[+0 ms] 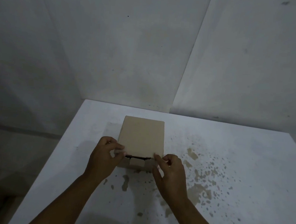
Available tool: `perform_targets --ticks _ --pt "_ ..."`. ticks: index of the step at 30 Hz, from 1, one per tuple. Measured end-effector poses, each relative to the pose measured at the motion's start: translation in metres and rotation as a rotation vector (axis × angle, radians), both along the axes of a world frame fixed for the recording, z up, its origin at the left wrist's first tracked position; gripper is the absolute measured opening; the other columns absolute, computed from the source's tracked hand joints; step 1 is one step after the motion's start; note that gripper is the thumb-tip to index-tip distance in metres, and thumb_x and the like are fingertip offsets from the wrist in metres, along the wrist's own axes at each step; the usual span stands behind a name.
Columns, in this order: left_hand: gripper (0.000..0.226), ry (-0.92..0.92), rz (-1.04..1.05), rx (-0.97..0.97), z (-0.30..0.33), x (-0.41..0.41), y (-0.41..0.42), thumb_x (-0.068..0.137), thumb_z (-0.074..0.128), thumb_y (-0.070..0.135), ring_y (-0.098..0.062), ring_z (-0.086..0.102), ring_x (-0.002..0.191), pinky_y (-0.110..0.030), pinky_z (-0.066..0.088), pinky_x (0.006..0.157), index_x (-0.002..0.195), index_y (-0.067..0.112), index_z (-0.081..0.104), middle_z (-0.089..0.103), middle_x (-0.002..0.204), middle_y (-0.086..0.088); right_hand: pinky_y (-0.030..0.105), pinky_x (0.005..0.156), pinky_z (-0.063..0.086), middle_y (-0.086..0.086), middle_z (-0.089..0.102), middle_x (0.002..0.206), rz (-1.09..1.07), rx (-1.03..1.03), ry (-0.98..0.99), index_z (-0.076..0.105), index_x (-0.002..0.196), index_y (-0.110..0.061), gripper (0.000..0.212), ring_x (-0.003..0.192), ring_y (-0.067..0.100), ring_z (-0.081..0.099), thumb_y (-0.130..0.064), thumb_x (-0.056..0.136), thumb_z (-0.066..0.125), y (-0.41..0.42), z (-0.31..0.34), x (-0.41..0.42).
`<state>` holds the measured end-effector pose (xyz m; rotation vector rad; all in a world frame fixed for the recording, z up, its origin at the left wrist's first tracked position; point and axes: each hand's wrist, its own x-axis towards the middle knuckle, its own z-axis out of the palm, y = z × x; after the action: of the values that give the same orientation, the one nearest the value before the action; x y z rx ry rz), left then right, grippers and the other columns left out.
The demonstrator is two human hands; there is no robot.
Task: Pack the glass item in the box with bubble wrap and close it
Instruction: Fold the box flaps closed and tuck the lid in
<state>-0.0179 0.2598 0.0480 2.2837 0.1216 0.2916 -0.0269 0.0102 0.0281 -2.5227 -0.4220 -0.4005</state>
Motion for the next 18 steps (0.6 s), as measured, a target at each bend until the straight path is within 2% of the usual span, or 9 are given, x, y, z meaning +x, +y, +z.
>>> perform_targets --ticks 3,5,7,8,10,13,18 --pt "0.021 0.043 -0.012 -0.041 0.000 0.005 0.002 0.074 0.082 0.025 -0.011 0.057 0.093 -0.019 0.049 0.077 0.092 0.019 0.072 0.054 0.105 0.005 0.032 0.083 0.039 0.009 0.060 0.114 -0.005 -0.075 -0.044 0.065 0.121 -0.027 0.043 0.100 0.025 0.054 -0.029 0.079 0.078 0.011 0.006 -0.005" --pt "0.021 0.048 -0.025 -0.066 -0.001 0.005 0.003 0.074 0.082 0.025 -0.009 0.058 0.091 -0.023 0.052 0.078 0.092 0.021 0.072 0.054 0.104 0.005 0.033 0.079 0.040 0.008 0.064 0.104 0.029 -0.070 -0.109 0.071 0.103 -0.024 0.030 0.094 0.024 0.055 -0.023 0.075 0.081 0.021 0.017 -0.007" --pt "0.021 0.047 -0.022 -0.077 -0.002 0.004 0.003 0.074 0.081 0.025 -0.009 0.059 0.090 -0.020 0.051 0.076 0.093 0.021 0.071 0.055 0.104 0.005 0.034 0.070 0.042 0.004 0.065 0.089 0.061 -0.078 -0.156 0.071 0.085 -0.022 0.016 0.082 0.023 0.054 -0.018 0.073 0.081 0.030 0.025 -0.006" --pt "0.022 0.048 -0.017 -0.079 -0.002 0.003 0.002 0.074 0.081 0.025 -0.010 0.059 0.089 -0.017 0.049 0.075 0.093 0.021 0.071 0.055 0.104 0.004 0.034 0.070 0.041 0.001 0.064 0.088 0.076 -0.089 -0.150 0.070 0.082 -0.023 0.011 0.082 0.023 0.055 -0.020 0.076 0.078 0.033 0.027 -0.005" --pt "0.022 0.054 -0.007 -0.086 -0.002 0.003 0.002 0.074 0.082 0.025 -0.010 0.059 0.089 -0.012 0.046 0.073 0.093 0.021 0.071 0.055 0.105 0.004 0.034 0.074 0.037 -0.004 0.063 0.095 0.092 -0.116 -0.116 0.070 0.084 -0.027 0.003 0.088 0.022 0.055 -0.028 0.084 0.072 0.035 0.023 -0.002" --pt "0.022 0.070 -0.005 -0.110 -0.002 0.004 0.002 0.074 0.082 0.024 -0.010 0.059 0.089 -0.012 0.047 0.072 0.093 0.023 0.070 0.055 0.106 0.004 0.033 0.076 0.031 -0.004 0.063 0.097 0.074 -0.150 -0.116 0.070 0.087 -0.026 0.005 0.091 0.022 0.052 -0.031 0.086 0.070 0.035 0.014 0.001" --pt "0.023 0.085 -0.010 -0.103 -0.002 0.006 0.004 0.075 0.082 0.025 -0.012 0.060 0.089 -0.013 0.048 0.071 0.093 0.024 0.069 0.055 0.106 0.004 0.034 0.075 0.032 -0.003 0.063 0.097 0.047 -0.185 -0.118 0.069 0.092 -0.025 0.009 0.090 0.022 0.052 -0.033 0.088 0.066 0.038 0.014 0.002"
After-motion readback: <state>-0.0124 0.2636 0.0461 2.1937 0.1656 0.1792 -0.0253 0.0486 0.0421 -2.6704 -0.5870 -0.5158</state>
